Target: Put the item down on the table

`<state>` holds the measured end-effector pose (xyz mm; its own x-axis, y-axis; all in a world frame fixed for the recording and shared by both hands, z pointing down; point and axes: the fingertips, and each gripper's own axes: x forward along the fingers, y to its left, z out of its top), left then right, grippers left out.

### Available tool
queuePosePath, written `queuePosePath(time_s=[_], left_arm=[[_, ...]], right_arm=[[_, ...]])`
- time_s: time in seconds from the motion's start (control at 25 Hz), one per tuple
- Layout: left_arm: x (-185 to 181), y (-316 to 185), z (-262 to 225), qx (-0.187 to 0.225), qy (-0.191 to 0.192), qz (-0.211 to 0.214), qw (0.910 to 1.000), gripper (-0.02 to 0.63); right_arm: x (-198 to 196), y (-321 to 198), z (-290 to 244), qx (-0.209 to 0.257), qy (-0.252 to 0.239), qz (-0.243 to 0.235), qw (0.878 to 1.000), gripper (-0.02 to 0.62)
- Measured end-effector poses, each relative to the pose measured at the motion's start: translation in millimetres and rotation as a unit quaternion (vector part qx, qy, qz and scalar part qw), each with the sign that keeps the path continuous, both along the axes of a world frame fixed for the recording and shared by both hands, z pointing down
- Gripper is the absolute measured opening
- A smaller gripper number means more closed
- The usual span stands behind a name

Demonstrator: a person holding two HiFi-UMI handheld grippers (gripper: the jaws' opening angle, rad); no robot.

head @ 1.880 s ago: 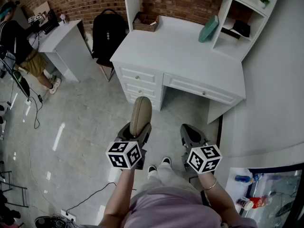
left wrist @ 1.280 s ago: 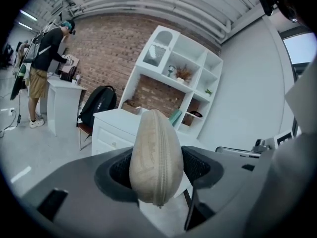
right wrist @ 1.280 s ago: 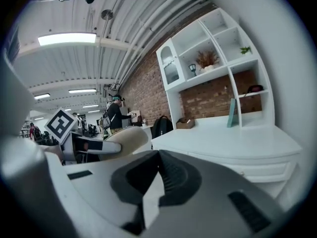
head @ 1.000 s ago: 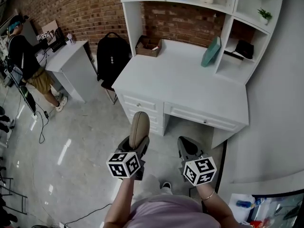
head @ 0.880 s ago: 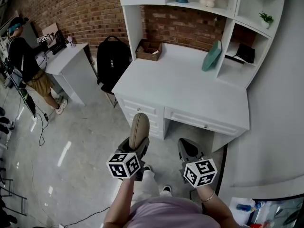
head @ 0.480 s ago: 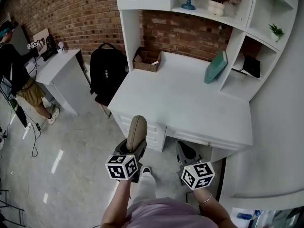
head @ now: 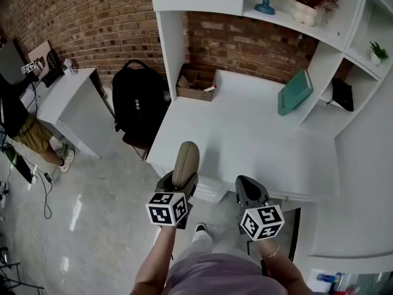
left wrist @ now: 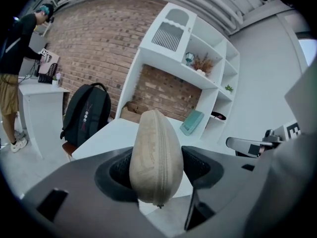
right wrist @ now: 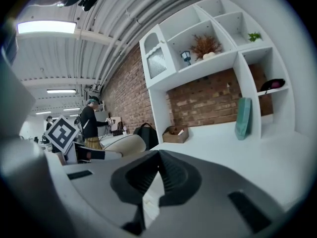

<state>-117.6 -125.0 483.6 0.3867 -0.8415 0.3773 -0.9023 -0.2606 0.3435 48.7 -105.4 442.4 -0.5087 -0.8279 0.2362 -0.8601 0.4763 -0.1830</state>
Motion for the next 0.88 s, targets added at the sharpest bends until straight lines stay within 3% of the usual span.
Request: queuePosePath(time_s=[0.28, 0.88], left_arm=[[-9.5, -51.5, 14.1, -0.013, -0.007, 0.025, 0.9996, 0.272], [7.5, -146.6, 48.2, -0.056, -0.033, 0.043, 0.997, 0.272]], right_arm=[[-13.5, -31.6, 4.5, -0.006, -0.002, 0.022, 1.0, 0.002], [13.1, -93.7, 8.9, -0.012, -0.02, 0.056, 0.998, 0.002]])
